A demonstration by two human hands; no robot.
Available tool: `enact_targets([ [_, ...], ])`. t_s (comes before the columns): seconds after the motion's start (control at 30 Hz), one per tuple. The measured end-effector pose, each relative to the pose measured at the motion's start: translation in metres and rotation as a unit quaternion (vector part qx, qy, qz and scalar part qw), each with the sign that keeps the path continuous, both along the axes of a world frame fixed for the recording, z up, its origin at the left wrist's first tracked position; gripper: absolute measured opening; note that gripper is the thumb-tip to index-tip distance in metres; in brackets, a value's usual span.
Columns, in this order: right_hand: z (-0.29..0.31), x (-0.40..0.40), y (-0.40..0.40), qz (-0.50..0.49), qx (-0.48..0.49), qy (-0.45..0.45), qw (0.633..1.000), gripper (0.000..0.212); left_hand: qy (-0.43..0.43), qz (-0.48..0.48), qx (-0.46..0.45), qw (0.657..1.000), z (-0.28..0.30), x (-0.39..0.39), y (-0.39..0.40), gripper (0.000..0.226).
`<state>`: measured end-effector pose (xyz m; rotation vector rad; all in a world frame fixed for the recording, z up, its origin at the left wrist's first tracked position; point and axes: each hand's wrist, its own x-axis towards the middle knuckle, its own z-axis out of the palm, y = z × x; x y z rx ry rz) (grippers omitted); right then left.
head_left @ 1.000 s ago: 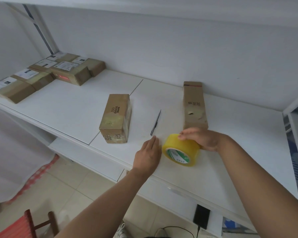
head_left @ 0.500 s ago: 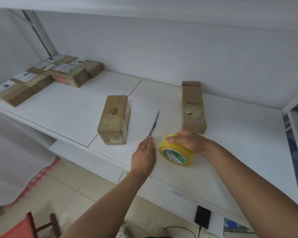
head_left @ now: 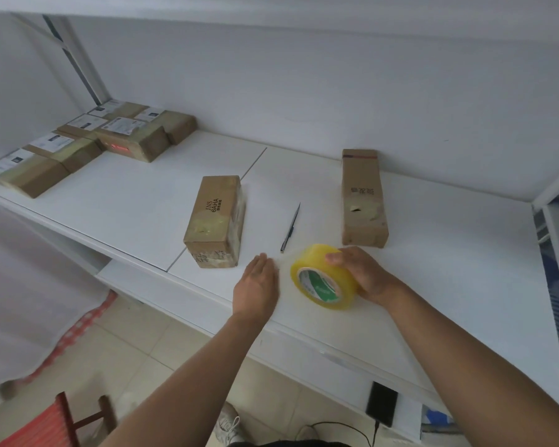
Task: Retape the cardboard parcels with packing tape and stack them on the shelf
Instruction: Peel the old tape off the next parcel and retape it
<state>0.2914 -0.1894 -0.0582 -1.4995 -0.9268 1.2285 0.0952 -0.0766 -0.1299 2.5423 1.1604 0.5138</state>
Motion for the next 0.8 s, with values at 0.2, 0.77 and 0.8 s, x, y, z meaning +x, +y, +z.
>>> enact_targets([
  [0.2, -0.006, -0.005, -0.009, 0.014, 0.000, -0.015, 1.000, 0.046, -0.013, 0.039, -0.007, 0.999, 0.023, 0.002, -0.004, 0.039],
  [0.77, 0.022, 0.011, -0.009, 0.067, -0.058, -0.086, 0.992, 0.049, -0.110, -0.054, 0.262, 0.957, 0.044, -0.022, 0.018, 0.066],
  [0.8, 0.023, 0.010, -0.009, 0.070, -0.060, -0.087, 0.992, 0.049, -0.115, -0.049, 0.273, 0.954, 0.045, -0.022, 0.018, 0.057],
])
